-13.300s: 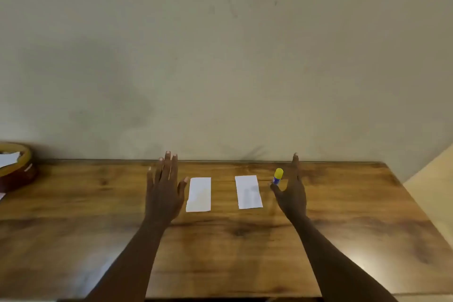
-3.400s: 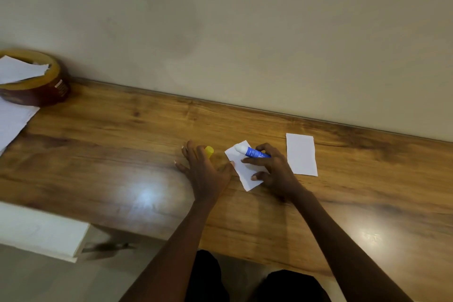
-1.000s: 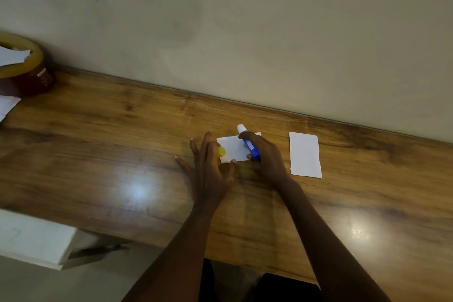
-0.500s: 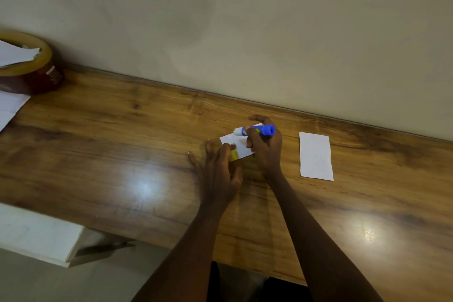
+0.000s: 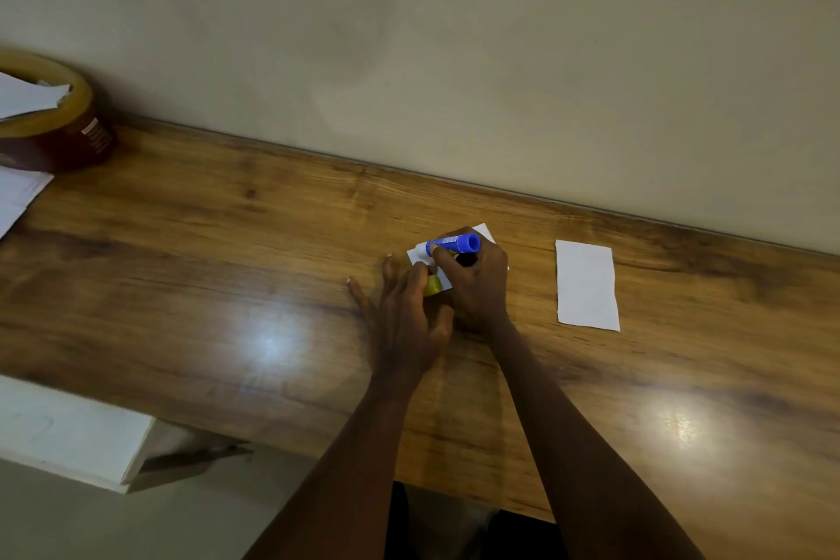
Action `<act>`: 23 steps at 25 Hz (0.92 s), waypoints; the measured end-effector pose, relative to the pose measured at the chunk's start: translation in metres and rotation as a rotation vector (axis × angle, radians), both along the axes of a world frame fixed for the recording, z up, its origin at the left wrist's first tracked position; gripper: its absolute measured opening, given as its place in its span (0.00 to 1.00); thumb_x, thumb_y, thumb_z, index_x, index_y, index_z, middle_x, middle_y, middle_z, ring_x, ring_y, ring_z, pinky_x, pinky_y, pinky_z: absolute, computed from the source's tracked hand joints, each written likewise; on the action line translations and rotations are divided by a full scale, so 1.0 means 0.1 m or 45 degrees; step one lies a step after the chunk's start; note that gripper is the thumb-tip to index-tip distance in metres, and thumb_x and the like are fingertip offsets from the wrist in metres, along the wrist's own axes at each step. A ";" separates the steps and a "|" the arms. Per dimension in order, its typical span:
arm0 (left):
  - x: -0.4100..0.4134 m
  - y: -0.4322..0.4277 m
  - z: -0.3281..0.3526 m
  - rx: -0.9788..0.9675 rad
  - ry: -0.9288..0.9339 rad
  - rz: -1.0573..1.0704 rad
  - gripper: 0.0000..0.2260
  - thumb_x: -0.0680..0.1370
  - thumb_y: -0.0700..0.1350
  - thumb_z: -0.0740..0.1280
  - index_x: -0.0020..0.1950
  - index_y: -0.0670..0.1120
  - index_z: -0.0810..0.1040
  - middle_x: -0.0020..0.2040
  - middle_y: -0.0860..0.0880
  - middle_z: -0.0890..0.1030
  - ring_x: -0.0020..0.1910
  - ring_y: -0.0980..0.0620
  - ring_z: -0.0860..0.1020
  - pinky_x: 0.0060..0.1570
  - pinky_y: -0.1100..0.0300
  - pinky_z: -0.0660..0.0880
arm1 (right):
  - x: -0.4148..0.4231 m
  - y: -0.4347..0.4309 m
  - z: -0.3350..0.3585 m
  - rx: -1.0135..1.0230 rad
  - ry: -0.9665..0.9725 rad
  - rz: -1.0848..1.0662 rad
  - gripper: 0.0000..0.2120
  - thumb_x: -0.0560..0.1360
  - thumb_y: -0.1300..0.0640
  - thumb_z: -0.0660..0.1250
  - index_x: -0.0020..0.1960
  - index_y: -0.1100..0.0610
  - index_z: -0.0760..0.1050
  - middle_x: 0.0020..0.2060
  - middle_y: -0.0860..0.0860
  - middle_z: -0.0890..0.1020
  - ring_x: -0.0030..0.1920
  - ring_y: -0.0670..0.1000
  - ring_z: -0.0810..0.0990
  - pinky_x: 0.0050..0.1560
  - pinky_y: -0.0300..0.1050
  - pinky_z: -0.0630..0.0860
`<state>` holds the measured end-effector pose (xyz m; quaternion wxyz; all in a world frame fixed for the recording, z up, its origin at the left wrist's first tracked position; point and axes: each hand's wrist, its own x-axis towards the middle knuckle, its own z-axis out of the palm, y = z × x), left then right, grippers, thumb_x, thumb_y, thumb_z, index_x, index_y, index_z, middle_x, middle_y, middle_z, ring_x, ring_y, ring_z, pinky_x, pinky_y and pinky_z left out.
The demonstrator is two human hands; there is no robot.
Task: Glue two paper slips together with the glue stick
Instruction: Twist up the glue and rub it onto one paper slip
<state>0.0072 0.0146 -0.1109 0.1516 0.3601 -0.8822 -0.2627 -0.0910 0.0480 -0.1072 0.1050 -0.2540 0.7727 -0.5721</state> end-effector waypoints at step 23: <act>0.00 0.01 0.04 0.023 0.078 0.008 0.22 0.69 0.50 0.57 0.62 0.46 0.70 0.67 0.42 0.72 0.74 0.45 0.54 0.67 0.36 0.33 | 0.36 0.17 -0.01 0.540 0.157 -0.263 0.17 0.73 0.59 0.64 0.61 0.58 0.70 0.63 0.60 0.74 0.64 0.59 0.69 0.67 0.53 0.57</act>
